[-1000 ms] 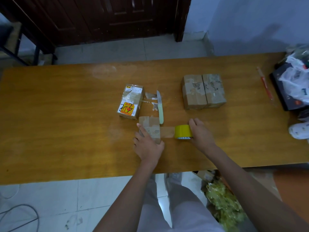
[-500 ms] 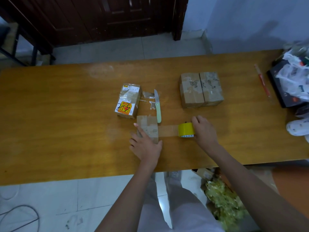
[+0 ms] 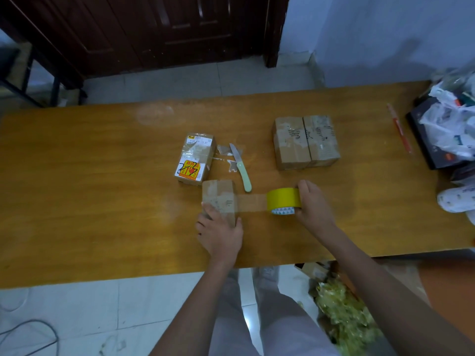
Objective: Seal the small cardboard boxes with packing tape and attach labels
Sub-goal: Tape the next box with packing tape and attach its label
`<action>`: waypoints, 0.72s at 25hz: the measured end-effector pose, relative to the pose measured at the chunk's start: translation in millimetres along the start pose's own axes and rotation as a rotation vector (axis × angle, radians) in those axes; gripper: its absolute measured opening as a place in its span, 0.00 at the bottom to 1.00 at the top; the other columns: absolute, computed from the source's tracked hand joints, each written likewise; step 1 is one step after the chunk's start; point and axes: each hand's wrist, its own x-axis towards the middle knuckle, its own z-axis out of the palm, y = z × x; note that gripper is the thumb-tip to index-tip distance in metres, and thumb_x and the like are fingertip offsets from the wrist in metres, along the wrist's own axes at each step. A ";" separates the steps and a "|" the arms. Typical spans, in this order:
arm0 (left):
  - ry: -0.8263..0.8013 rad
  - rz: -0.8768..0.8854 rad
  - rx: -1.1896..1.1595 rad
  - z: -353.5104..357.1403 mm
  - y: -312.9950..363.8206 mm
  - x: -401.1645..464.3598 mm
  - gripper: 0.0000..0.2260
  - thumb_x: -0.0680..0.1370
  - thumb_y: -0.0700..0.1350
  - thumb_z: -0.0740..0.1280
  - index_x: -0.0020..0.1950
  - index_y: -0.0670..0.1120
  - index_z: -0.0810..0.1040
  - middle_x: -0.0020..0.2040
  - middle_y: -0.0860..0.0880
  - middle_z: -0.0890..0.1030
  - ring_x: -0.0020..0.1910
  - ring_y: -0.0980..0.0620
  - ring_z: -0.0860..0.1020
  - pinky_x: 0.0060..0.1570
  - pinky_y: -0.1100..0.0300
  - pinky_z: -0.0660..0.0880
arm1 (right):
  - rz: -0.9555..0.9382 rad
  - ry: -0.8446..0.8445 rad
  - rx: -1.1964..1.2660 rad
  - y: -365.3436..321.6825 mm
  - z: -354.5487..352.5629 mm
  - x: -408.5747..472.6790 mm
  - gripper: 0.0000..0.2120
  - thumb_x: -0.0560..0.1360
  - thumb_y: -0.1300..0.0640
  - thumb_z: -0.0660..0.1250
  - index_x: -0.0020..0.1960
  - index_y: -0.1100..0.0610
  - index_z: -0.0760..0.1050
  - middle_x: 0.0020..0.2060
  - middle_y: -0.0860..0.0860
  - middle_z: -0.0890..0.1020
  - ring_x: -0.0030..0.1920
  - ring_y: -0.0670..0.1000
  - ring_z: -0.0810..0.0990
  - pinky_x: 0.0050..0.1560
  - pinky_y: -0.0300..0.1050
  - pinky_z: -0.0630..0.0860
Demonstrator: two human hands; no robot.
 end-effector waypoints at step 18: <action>-0.104 0.103 -0.908 -109.5 -7.0 64.2 0.48 0.66 0.59 0.75 0.77 0.49 0.51 0.69 0.47 0.67 0.66 0.45 0.70 0.63 0.43 0.73 | -0.127 0.162 -0.232 -51.8 -101.6 67.2 0.20 0.63 0.75 0.68 0.53 0.64 0.74 0.49 0.58 0.76 0.40 0.58 0.75 0.36 0.45 0.62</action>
